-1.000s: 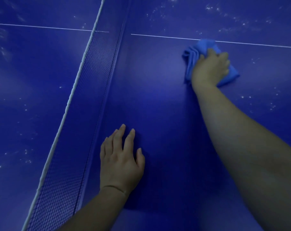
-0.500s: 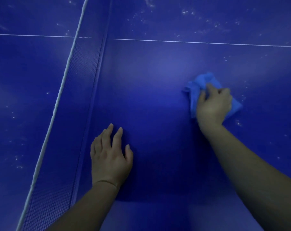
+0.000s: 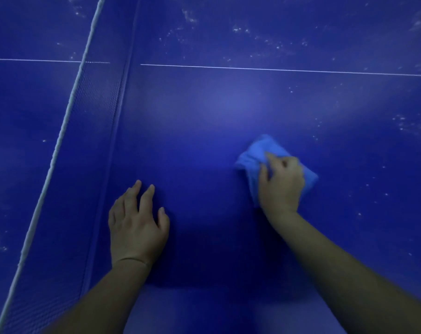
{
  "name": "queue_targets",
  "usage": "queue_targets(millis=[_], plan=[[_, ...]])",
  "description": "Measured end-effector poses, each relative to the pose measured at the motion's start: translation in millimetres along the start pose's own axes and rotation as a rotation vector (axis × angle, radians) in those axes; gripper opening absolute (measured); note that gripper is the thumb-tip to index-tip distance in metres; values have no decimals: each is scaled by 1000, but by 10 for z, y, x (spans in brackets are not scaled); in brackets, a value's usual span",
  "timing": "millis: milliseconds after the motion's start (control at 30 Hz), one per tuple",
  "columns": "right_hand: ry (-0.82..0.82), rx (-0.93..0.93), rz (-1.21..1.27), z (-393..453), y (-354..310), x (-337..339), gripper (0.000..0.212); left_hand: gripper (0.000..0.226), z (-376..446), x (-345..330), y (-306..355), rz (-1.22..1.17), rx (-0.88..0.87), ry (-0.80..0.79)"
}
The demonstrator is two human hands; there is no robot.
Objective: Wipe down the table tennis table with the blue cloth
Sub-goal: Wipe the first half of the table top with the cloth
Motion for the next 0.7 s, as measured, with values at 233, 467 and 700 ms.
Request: queue_targets(millis=[233,467,700], plan=[[-8,-96,-29,469,532,21,33,51,-12,21,6,-3,-9,19],[-15,98,19,-358,-98,132,29,52,-24,27,11,1,-18,27],[21,-162,-8,-266,506,389,33,52,-28,37,27,11,-43,44]])
Point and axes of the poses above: each hand's wrist, its own z-axis towards the middle knuckle, its own x-axis out of the back of the hand, y = z × x, the point moved 6 cm from there along z, towards the middle knuckle, and after that the axes turned 11 degrees about x, right-handed, at the moved point
